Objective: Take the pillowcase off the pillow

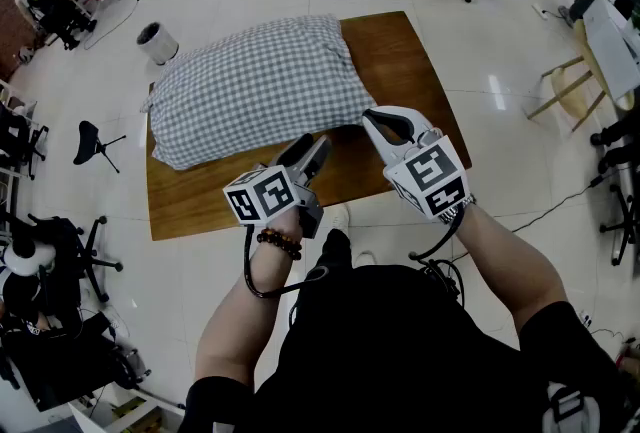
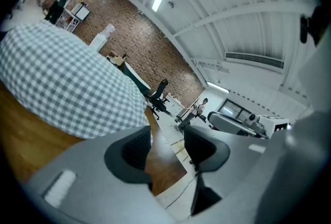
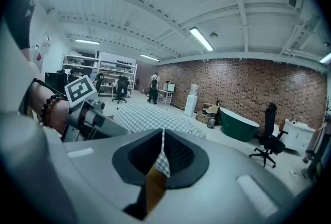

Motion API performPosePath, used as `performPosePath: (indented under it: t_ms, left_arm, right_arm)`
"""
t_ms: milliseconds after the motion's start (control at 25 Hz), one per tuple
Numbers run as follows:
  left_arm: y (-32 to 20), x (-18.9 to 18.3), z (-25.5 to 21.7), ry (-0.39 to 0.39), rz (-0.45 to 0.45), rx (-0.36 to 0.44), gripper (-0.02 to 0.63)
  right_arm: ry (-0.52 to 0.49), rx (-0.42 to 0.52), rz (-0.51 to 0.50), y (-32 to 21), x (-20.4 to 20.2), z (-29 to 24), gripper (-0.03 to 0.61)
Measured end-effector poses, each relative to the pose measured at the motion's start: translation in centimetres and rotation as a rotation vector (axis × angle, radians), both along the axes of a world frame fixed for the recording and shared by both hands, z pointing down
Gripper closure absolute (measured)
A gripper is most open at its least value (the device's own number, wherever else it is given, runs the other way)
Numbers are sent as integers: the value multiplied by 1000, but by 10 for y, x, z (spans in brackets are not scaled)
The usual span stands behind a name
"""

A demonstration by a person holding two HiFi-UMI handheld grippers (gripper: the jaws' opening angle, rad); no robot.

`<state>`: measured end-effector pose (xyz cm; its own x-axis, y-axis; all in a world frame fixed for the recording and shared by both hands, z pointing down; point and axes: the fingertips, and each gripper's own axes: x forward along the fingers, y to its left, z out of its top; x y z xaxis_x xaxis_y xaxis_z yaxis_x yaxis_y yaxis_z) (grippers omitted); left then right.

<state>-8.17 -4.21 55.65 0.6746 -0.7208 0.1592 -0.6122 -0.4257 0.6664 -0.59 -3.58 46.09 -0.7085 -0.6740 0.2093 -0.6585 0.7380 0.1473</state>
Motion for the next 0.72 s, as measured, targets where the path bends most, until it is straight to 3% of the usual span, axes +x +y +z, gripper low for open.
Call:
performPosePath:
  t_ms: [160, 320, 720]
  left_arm:
    - [-47, -1, 4, 123, 3, -58, 355]
    - [-87, -5, 16, 195, 6, -146, 311]
    - [-153, -18, 59, 213, -15, -299, 295]
  right_arm:
    - [27, -30, 20, -53, 3, 8, 554]
    - [63, -83, 37, -105, 5, 21, 527]
    - [169, -194, 107, -212, 26, 77, 499]
